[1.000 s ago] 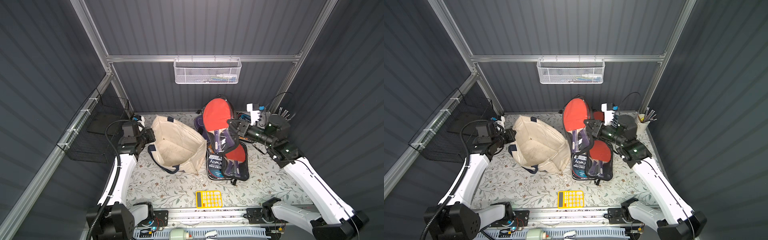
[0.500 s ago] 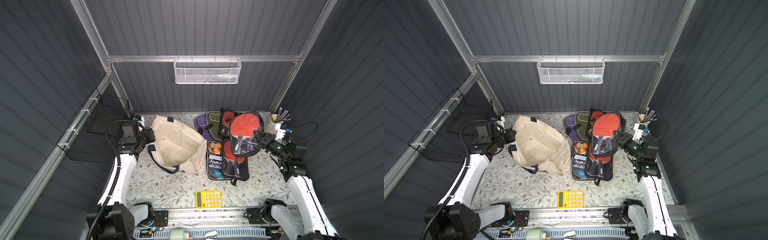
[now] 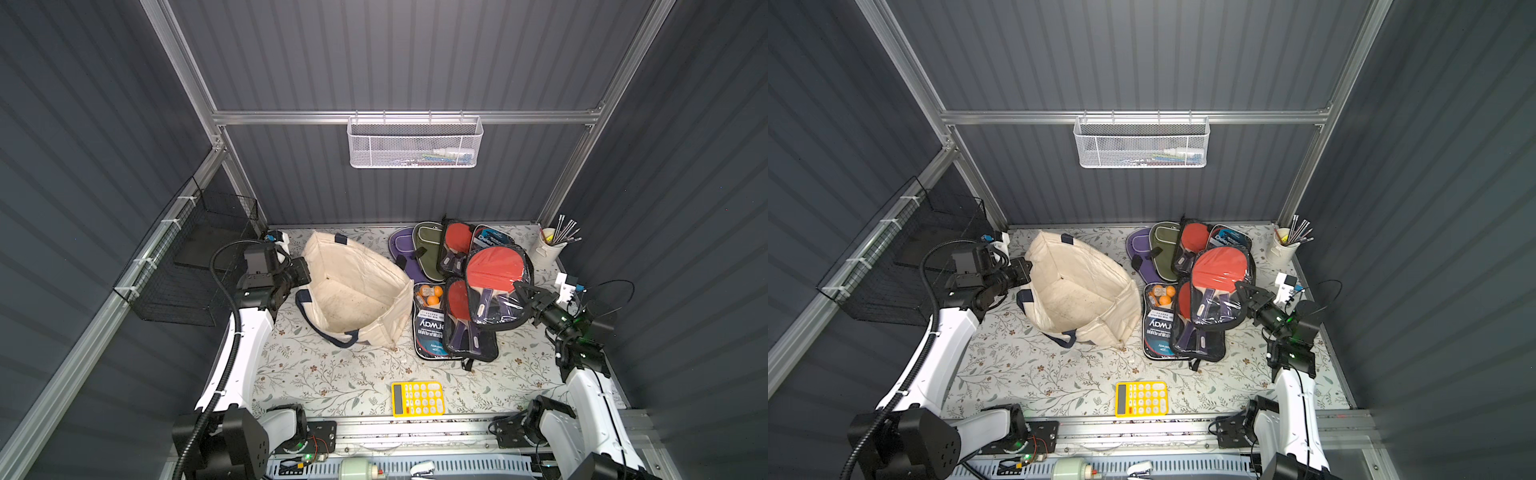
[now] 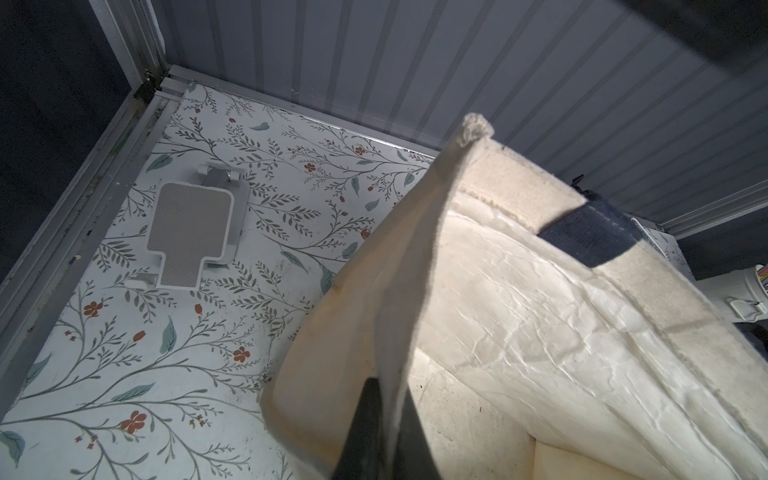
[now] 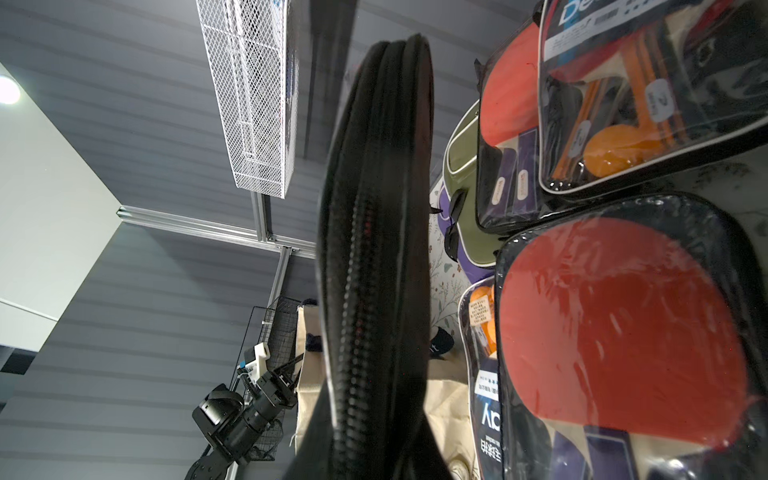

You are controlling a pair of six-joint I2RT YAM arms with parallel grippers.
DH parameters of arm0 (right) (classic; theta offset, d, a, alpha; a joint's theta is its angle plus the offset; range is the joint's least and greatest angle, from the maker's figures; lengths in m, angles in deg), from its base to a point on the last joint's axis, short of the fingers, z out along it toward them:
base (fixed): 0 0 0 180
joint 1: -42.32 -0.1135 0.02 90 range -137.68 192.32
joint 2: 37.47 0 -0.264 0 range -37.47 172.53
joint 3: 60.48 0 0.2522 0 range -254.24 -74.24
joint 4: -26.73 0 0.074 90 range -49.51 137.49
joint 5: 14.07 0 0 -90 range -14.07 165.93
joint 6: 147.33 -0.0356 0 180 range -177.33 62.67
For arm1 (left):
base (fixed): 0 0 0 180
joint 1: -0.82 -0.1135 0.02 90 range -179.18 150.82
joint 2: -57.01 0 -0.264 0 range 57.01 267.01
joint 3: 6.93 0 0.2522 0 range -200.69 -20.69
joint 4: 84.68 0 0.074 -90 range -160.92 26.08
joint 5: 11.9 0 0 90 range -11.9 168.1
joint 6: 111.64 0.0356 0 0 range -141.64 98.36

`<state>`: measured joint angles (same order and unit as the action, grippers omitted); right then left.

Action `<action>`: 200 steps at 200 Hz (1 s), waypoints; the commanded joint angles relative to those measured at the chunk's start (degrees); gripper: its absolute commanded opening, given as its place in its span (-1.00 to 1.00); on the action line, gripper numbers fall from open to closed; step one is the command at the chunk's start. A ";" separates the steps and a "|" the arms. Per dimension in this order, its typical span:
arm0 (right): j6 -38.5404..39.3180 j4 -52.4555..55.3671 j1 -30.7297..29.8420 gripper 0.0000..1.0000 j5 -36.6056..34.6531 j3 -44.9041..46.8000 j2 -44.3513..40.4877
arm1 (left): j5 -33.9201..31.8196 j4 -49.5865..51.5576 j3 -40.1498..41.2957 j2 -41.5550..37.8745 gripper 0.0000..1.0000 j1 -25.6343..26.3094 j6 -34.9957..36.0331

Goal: Remove the ping pong set from the canvas bag
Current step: Place the ping pong set at the ping pong set.

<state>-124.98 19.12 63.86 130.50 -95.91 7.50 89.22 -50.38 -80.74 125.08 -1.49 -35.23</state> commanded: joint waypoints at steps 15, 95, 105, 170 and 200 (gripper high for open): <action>-1.05 -10.05 2.81 -1.00 4.26 3.77 0.02 | -0.26 -0.14 -1.84 -0.20 -1.00 -0.16 0.39; 2.83 -10.11 7.29 -1.00 6.69 10.57 2.62 | -0.35 -0.16 -1.76 -0.21 -1.00 -0.15 0.49; 2.83 -11.12 7.50 -1.00 6.80 11.38 3.33 | -0.30 -0.09 -1.75 -0.13 -1.00 -0.08 0.49; 6.55 -11.59 8.55 -1.00 5.91 12.71 7.86 | -0.39 -0.21 -1.72 -0.20 -1.00 -0.15 0.57; 8.00 -11.49 8.69 -0.80 5.39 12.88 9.60 | -0.53 -0.08 -1.66 -0.16 -1.00 -0.11 0.58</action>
<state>-119.28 11.38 72.19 135.00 -82.88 16.49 89.09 -50.36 -80.74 125.08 -1.49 -35.21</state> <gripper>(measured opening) 0.144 0.078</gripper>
